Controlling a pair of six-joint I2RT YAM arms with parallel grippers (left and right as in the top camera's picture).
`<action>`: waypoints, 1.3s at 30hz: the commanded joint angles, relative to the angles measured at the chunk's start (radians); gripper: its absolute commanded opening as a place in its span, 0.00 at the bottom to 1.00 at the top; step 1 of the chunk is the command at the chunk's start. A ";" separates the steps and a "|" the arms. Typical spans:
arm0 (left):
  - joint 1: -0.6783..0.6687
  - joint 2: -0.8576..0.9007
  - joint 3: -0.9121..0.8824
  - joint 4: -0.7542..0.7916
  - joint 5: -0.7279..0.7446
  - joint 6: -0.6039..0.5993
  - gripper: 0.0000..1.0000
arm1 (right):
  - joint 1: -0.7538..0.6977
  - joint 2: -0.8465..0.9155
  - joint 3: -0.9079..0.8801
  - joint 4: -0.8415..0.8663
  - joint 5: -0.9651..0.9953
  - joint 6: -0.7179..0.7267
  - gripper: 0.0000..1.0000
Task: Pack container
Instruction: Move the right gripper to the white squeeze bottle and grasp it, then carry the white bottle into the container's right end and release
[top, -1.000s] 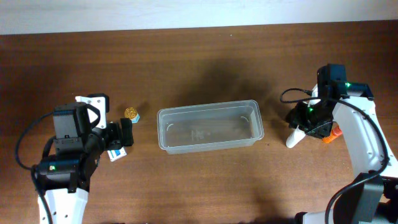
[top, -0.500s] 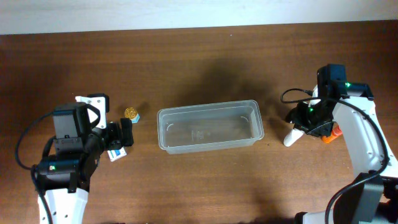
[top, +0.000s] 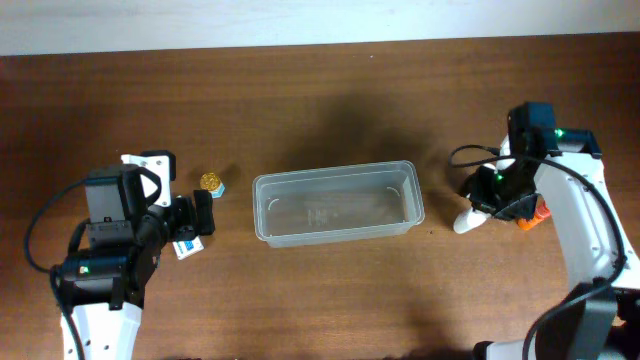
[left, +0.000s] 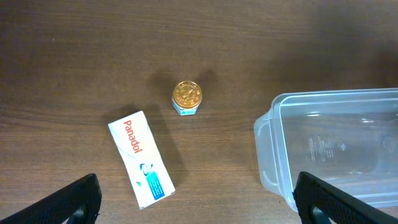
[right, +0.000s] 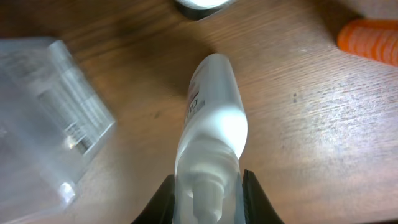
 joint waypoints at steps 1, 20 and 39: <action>0.003 0.000 0.021 -0.001 0.014 -0.006 0.99 | 0.085 -0.103 0.152 -0.057 -0.010 -0.067 0.14; 0.003 0.000 0.021 -0.001 0.014 -0.006 0.99 | 0.444 0.019 0.312 -0.107 0.036 -0.215 0.13; 0.003 0.000 0.021 -0.002 0.014 -0.006 0.99 | 0.442 0.270 0.304 0.000 0.089 -0.211 0.41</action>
